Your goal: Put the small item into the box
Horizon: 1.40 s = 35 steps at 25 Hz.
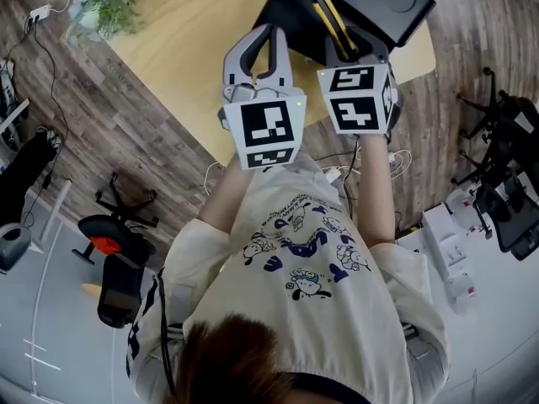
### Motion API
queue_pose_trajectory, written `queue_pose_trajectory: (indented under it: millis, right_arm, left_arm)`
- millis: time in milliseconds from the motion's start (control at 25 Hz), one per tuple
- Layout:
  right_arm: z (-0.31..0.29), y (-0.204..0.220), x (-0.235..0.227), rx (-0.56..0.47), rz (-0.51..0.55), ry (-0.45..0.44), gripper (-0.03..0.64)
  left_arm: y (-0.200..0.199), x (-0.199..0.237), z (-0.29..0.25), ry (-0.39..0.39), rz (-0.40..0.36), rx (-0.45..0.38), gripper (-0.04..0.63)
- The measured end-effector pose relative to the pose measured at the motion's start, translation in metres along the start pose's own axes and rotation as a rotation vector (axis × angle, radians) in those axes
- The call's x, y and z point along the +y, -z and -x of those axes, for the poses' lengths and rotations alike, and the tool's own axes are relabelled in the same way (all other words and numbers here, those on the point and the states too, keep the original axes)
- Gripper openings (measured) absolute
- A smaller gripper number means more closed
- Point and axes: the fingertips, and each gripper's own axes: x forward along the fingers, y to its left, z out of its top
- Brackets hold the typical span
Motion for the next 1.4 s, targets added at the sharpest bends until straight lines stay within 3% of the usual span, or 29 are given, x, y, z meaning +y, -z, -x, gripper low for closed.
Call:
queue_pose_trajectory:
  millis: [480, 840, 1120, 1280, 1400]
  right_arm:
    - [-0.024, 0.015, 0.003, 0.218, 0.187, -0.054, 0.13]
    - [-0.033, 0.026, 0.005, 0.302, 0.231, -0.079, 0.13]
    - [-0.03, 0.018, 0.001, 0.253, 0.22, -0.057, 0.161]
    - [-0.015, 0.001, 0.005, 0.16, 0.153, -0.067, 0.161]
    - [0.007, -0.015, 0.011, 0.032, 0.057, -0.077, 0.139]
  left_arm:
    - [0.004, 0.007, -0.003, -0.005, 0.019, 0.013, 0.023]
    - [0.012, 0.011, 0.0, -0.011, 0.038, 0.027, 0.023]
    - [0.012, 0.005, 0.005, -0.008, 0.039, 0.018, 0.023]
    - [0.005, 0.001, 0.013, 0.0, 0.033, -0.007, 0.023]
    - [-0.004, -0.001, 0.023, 0.001, 0.025, -0.035, 0.023]
